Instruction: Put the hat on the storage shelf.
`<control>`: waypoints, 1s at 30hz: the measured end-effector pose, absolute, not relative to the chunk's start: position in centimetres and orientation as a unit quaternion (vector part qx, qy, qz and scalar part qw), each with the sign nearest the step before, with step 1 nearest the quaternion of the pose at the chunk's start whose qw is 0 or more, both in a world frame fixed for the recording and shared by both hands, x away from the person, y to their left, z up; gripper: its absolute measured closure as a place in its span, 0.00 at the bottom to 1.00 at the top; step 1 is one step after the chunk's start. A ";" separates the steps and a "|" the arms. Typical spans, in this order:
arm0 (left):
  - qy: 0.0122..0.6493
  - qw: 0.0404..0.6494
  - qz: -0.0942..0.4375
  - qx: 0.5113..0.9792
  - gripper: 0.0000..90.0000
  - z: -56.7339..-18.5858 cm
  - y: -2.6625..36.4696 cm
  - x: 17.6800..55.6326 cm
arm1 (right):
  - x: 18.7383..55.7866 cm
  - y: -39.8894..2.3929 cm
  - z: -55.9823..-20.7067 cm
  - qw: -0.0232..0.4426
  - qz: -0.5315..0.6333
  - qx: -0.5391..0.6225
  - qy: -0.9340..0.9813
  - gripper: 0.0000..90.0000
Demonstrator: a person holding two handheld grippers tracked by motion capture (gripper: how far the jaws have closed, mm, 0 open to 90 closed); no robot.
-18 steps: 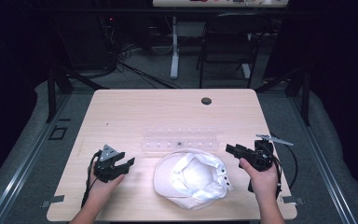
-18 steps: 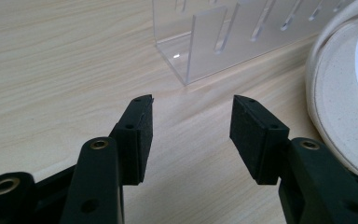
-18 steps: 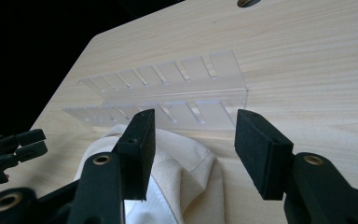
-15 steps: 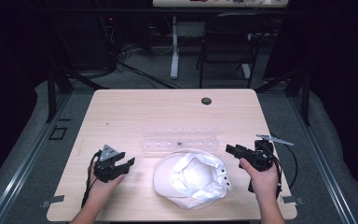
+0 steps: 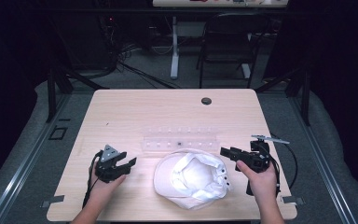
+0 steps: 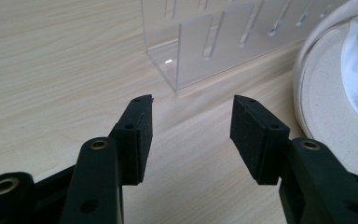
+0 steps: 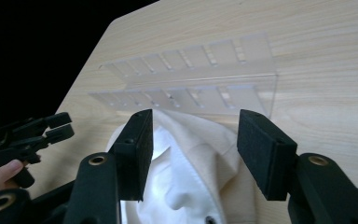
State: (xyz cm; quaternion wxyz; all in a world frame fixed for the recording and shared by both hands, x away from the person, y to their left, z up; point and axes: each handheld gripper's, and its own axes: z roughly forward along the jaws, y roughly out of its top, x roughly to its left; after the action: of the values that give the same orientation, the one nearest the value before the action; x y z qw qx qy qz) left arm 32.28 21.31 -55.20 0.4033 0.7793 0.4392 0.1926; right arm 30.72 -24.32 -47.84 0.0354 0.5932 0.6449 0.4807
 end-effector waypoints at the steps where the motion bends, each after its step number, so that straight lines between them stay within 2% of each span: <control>1: 0.436 0.403 0.194 0.781 0.55 -55.2 21.3 32.3 | 30.6 -24.2 -47.9 0.035 0.477 0.592 0.649 0.51; 12: 0.438 0.406 0.197 0.778 0.55 -55.1 21.4 32.1 | 28.6 -24.3 -49.0 0.028 0.464 0.602 0.648 0.49; 24: 0.438 0.405 0.197 0.778 0.55 -55.1 21.4 32.2 | 28.7 -23.8 -51.5 -0.017 0.435 0.601 0.670 0.46; 30: 0.437 0.406 0.197 0.778 0.55 -55.1 21.4 32.2 | 28.8 -23.4 -52.1 -0.015 0.423 0.602 0.677 0.46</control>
State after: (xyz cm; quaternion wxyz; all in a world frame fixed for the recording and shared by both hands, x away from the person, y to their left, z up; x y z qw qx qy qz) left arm 32.19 21.44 -55.09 0.4063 0.7780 0.4370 0.1967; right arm 28.75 -23.40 -52.09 -0.0153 0.6016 0.6772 0.4234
